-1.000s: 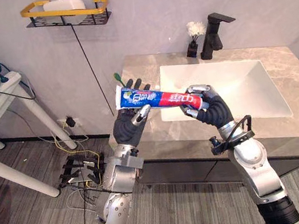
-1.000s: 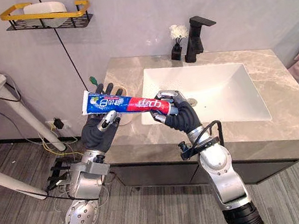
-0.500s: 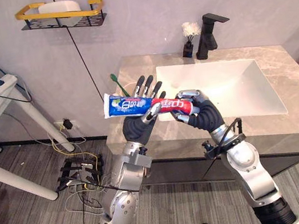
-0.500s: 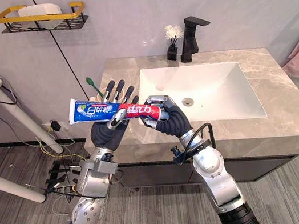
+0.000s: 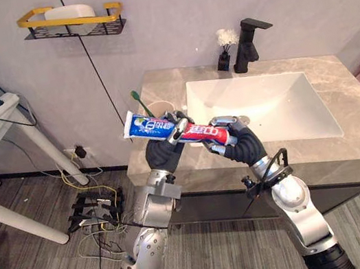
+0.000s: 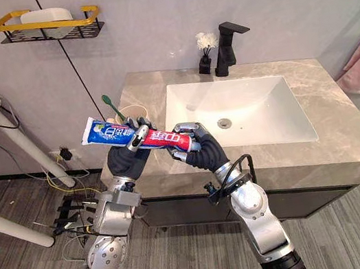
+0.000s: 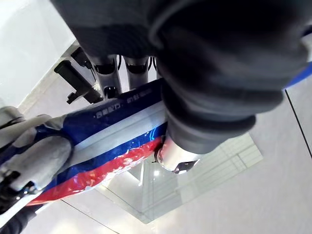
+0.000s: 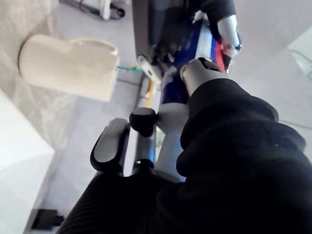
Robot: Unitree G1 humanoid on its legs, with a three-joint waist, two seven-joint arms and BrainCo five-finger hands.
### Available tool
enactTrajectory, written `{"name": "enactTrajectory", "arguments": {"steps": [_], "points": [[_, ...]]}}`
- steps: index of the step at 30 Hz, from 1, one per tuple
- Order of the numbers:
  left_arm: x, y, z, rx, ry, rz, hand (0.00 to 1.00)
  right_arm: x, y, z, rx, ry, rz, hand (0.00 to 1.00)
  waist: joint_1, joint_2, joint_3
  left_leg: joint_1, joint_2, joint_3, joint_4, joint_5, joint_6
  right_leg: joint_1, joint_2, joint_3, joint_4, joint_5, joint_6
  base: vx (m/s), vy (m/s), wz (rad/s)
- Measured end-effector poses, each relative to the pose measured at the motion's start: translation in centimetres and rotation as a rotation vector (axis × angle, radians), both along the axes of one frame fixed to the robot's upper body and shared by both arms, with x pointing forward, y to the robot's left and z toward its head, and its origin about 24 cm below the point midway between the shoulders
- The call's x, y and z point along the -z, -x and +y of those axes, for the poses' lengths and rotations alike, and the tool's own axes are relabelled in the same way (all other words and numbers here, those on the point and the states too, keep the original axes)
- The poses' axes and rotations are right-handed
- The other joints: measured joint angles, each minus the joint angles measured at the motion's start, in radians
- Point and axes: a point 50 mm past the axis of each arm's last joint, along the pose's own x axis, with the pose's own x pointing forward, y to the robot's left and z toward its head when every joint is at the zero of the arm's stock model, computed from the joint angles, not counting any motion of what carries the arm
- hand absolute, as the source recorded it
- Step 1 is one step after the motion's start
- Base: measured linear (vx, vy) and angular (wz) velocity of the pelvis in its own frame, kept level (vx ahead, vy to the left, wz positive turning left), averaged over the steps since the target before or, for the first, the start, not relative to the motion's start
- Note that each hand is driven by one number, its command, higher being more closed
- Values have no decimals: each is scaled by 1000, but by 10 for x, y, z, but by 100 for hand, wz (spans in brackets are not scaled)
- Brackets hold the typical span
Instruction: Organize washtable
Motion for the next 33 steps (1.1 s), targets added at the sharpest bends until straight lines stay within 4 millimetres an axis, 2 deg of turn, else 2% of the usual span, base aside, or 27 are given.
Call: {"name": "enactTrajectory", "arguments": {"steps": [4,8,10,14,19,22,26,33], "points": [[-1,-2,8,-36,6,-4,100,4,2,-2,-4,8,19,0,-3,0,0,3,1,5,-3,0,0,-1,2,6,0,0,0,-14,2,-4],[-9,-8,32,-161,21,-34,100,20,0,-11,18,-24,100,0,-2,0,0,5,3,8,-4,0,0,0,2,8,0,0,0,0,0,0],[-13,-10,34,-175,8,-50,100,21,-1,-14,27,-35,109,0,-2,0,0,6,3,8,-4,0,0,0,2,8,0,0,0,0,0,0],[-38,-19,39,-216,-35,-153,100,22,-2,-16,24,-66,121,0,-1,0,0,12,2,9,-4,0,0,6,3,8,0,0,0,0,0,0],[-89,-27,54,-368,-124,-374,100,22,-2,-17,5,-45,123,0,-4,1,-1,17,3,14,-4,0,0,9,4,14,0,1,-2,0,0,-2],[-101,-27,58,-438,-164,-439,100,22,-2,-17,3,-41,123,0,-4,2,-1,17,3,15,-5,0,0,8,4,15,0,1,-2,0,0,0],[-105,-27,58,-523,-279,-480,100,23,-1,-16,-16,-33,123,0,-3,8,-7,14,3,23,-12,0,0,-3,5,21,0,3,-2,-6,3,-8],[-122,-42,51,-686,-505,-578,100,23,-1,-17,-12,-32,124,0,-8,11,-9,14,2,23,-16,0,0,-6,5,21,0,3,-2,0,0,0]]}}
